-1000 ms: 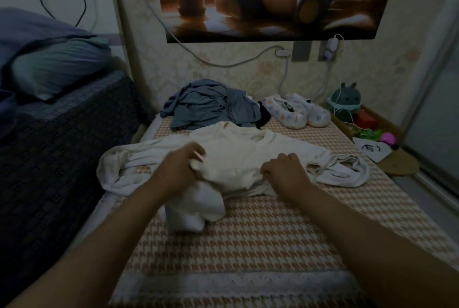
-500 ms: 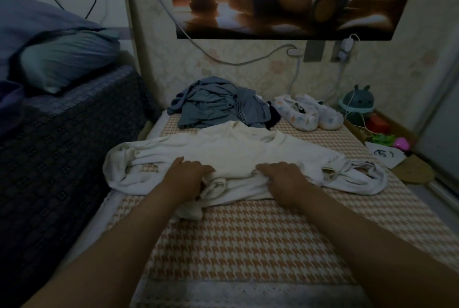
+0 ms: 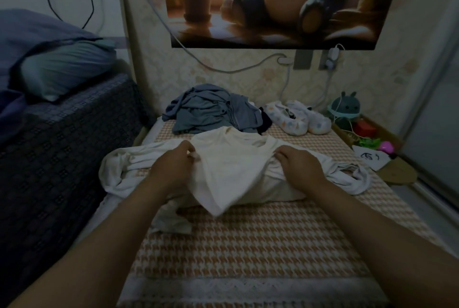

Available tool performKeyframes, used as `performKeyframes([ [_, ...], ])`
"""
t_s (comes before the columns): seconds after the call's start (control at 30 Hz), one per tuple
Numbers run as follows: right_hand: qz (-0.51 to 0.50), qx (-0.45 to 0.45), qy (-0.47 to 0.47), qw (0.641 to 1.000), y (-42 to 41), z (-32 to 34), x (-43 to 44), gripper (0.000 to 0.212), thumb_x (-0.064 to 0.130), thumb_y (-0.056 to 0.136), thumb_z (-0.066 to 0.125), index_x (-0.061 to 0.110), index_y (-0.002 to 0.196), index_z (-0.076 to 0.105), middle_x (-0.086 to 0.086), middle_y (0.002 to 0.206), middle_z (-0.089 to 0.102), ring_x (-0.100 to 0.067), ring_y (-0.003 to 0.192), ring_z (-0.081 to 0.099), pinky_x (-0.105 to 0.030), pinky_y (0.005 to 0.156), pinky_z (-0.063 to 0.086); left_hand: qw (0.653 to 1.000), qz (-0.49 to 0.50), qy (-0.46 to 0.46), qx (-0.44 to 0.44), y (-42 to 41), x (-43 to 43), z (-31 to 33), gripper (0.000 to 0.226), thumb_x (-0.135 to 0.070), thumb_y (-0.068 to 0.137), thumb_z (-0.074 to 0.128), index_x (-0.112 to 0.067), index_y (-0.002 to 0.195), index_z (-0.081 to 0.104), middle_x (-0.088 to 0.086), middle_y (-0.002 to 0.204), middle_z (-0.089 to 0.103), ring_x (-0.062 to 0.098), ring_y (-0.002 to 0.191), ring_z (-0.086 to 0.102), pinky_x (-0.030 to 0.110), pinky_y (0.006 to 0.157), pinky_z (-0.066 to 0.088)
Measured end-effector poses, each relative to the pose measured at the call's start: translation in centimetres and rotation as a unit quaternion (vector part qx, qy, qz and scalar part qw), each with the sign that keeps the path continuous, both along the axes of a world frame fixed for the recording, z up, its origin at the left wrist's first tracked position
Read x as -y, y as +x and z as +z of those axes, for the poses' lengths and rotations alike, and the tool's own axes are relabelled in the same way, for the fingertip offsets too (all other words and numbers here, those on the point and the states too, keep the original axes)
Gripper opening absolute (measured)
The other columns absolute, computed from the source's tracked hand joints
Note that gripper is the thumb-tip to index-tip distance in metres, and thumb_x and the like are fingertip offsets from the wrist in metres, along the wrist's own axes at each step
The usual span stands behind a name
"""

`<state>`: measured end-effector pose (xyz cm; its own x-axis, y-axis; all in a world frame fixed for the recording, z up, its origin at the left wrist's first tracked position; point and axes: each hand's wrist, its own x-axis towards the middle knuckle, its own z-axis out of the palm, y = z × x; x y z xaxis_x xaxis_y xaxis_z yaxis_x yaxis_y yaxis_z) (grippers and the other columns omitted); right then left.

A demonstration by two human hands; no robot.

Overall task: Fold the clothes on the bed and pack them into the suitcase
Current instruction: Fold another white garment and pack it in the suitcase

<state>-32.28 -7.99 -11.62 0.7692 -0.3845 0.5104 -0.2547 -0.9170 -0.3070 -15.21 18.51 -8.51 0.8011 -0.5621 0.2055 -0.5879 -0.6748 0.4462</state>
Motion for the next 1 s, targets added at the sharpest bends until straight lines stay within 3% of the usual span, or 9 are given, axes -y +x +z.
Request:
performKeyframes([
  [0.1, -0.081, -0.133, -0.086, 0.984, -1.1, -1.1, 0.5, 0.023, 0.019, 0.096, 0.047, 0.022, 0.114, 0.062, -0.005, 0.107, 0.064, -0.024, 0.093, 0.058, -0.035, 0.077, 0.041, 0.983, -0.084, 0.125, 0.109, -1.6, 0.6, -1.8, 0.054, -0.017, 0.085, 0.062, -0.033, 0.134, 0.044, 0.003, 0.127, 0.049, 0.028, 0.113, 0.048, 0.04, 0.092, 0.044],
  [0.2, 0.033, -0.237, -0.038, 0.97, -1.6, -1.7, -0.1, 0.057, 0.011, 0.088, 0.053, 0.028, 0.142, 0.044, -0.003, 0.138, 0.047, -0.026, 0.125, 0.044, -0.037, 0.103, 0.033, 0.938, -0.263, 0.213, 0.07, -3.3, 2.2, -2.7, 0.076, -0.04, 0.08, 0.072, -0.043, 0.144, 0.03, -0.004, 0.153, 0.028, 0.022, 0.142, 0.024, 0.041, 0.115, 0.023],
  [0.33, 0.085, -0.282, 0.003, 0.956, -0.9, -2.9, -1.5, 0.071, 0.03, 0.091, 0.053, 0.034, 0.153, 0.017, -0.001, 0.146, 0.043, -0.026, 0.131, 0.039, -0.042, 0.111, 0.027, 0.908, -0.253, 0.33, 0.045, -4.5, 3.0, -4.6, 0.106, -0.059, 0.075, 0.069, -0.043, 0.151, -0.004, -0.001, 0.161, 0.008, 0.026, 0.145, 0.02, 0.045, 0.116, 0.02],
  [0.53, 0.073, -0.175, -0.062, 0.98, 0.6, -3.2, -1.2, 0.037, 0.041, 0.09, 0.044, 0.028, 0.112, 0.071, -0.003, 0.119, 0.059, -0.026, 0.11, 0.05, -0.036, 0.096, 0.033, 0.923, -0.235, 0.245, 0.183, -3.9, 4.4, -4.0, 0.043, -0.045, 0.087, 0.055, -0.035, 0.129, 0.058, -0.001, 0.124, 0.051, 0.024, 0.113, 0.046, 0.034, 0.094, 0.029],
  [0.63, 0.111, -0.136, 0.116, 0.978, 0.1, -1.7, -1.1, 0.04, 0.03, 0.095, 0.038, 0.009, 0.108, 0.069, -0.008, 0.12, 0.063, -0.026, 0.11, 0.056, -0.032, 0.095, 0.041, 0.956, -0.242, 0.128, 0.107, -4.1, 4.8, -2.8, 0.031, -0.024, 0.095, 0.039, -0.013, 0.108, 0.064, 0.004, 0.116, 0.061, 0.025, 0.111, 0.053, 0.033, 0.109, 0.026],
  [0.77, 0.128, -0.289, 0.185, 0.931, -2.2, 1.9, -2.2, 0.032, 0.034, 0.094, 0.052, 0.009, 0.105, 0.069, -0.004, 0.112, 0.066, -0.02, 0.099, 0.059, -0.034, 0.09, 0.046, 0.963, -0.238, 0.085, -0.088, -7.3, 5.0, 0.8, 0.029, -0.025, 0.103, 0.038, -0.013, 0.082, 0.054, 0.004, 0.088, 0.058, 0.023, 0.085, 0.055, 0.031, 0.077, 0.039],
  [0.83, 0.118, -0.48, 0.253, 0.832, -3.9, 3.1, -2.6, 0.027, 0.035, 0.092, 0.058, 0.014, 0.106, 0.069, -0.005, 0.108, 0.065, -0.017, 0.09, 0.058, -0.03, 0.083, 0.048, 0.924, -0.28, 0.163, -0.205, -9.5, 4.6, 2.2, 0.026, -0.032, 0.1, 0.046, -0.014, 0.094, 0.065, 0.003, 0.094, 0.063, 0.02, 0.084, 0.056, 0.033, 0.08, 0.045],
  [0.93, 0.114, -0.62, 0.455, 0.629, -6.7, 4.6, -3.1, 0.028, 0.033, 0.095, 0.051, 0.018, 0.09, 0.074, -0.002, 0.083, 0.071, -0.016, 0.07, 0.067, -0.027, 0.06, 0.055, 0.778, -0.328, 0.271, -0.462, -12.5, 3.9, 3.2, 0.03, -0.022, 0.094, 0.061, -0.017, 0.124, 0.061, -0.001, 0.102, 0.07, 0.019, 0.088, 0.067, 0.035, 0.079, 0.056],
  [1.0, 0.107, -0.576, 0.462, 0.666, -8.1, 5.0, -2.7, 0.027, 0.025, 0.097, 0.047, 0.017, 0.104, 0.071, -0.005, 0.095, 0.074, -0.024, 0.078, 0.071, -0.034, 0.065, 0.057, 0.696, -0.347, 0.288, -0.559, -13.8, 3.9, 3.7, 0.039, -0.012, 0.096, 0.057, -0.015, 0.134, 0.052, 0.004, 0.112, 0.068, 0.024, 0.092, 0.068, 0.041, 0.077, 0.058],
])
